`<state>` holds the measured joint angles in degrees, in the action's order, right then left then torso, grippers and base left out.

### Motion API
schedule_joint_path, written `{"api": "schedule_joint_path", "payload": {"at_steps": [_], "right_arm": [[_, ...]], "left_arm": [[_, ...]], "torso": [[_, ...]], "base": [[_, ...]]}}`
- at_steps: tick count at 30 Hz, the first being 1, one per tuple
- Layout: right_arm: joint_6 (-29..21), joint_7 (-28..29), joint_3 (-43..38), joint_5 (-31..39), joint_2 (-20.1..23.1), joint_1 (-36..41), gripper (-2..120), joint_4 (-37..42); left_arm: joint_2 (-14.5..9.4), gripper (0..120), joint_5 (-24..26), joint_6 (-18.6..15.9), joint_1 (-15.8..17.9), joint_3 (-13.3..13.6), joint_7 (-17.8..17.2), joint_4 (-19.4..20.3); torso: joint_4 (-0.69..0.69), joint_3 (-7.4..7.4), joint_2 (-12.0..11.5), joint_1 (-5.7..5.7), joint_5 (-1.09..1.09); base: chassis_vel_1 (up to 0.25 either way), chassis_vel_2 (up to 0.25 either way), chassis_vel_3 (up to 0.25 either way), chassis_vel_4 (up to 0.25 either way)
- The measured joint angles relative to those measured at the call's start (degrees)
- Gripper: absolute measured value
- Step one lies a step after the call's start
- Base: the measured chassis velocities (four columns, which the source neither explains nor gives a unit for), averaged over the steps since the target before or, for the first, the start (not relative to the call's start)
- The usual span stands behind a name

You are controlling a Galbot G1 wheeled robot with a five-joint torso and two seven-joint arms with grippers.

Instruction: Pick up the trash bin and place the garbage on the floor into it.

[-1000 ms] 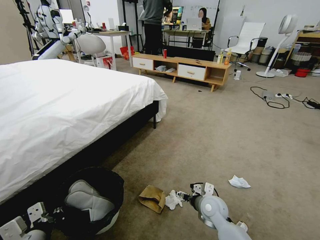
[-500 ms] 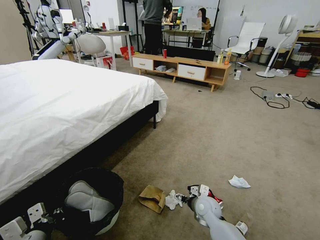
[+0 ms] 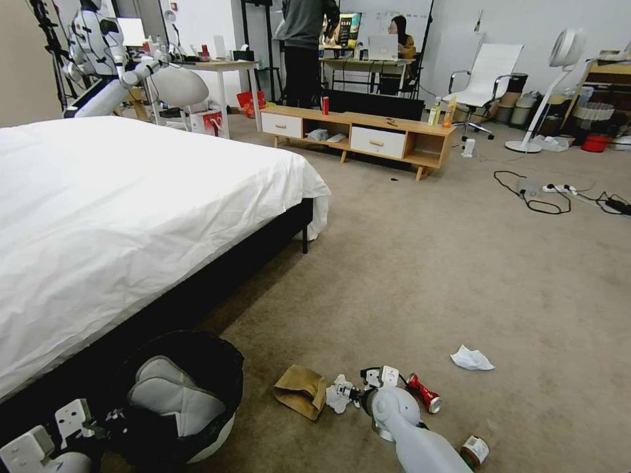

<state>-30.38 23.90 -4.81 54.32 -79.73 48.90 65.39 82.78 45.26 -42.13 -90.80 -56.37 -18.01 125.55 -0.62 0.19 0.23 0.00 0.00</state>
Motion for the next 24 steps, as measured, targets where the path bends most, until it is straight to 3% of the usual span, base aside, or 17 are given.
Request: {"api": "schedule_joint_path", "payload": {"at_steps": [24], "right_arm": [[2.0, -3.6, 2.1, -2.4, -3.6, -4.3, 100, -7.6]], "left_arm": [[-0.7, 2, 0.3, 0.0, 0.6, 0.4, 0.2, -0.6]], "torso": [[0.0, 0.0, 0.0, 0.0, 0.0]], "base": [[0.0, 0.0, 0.0, 0.0]]}}
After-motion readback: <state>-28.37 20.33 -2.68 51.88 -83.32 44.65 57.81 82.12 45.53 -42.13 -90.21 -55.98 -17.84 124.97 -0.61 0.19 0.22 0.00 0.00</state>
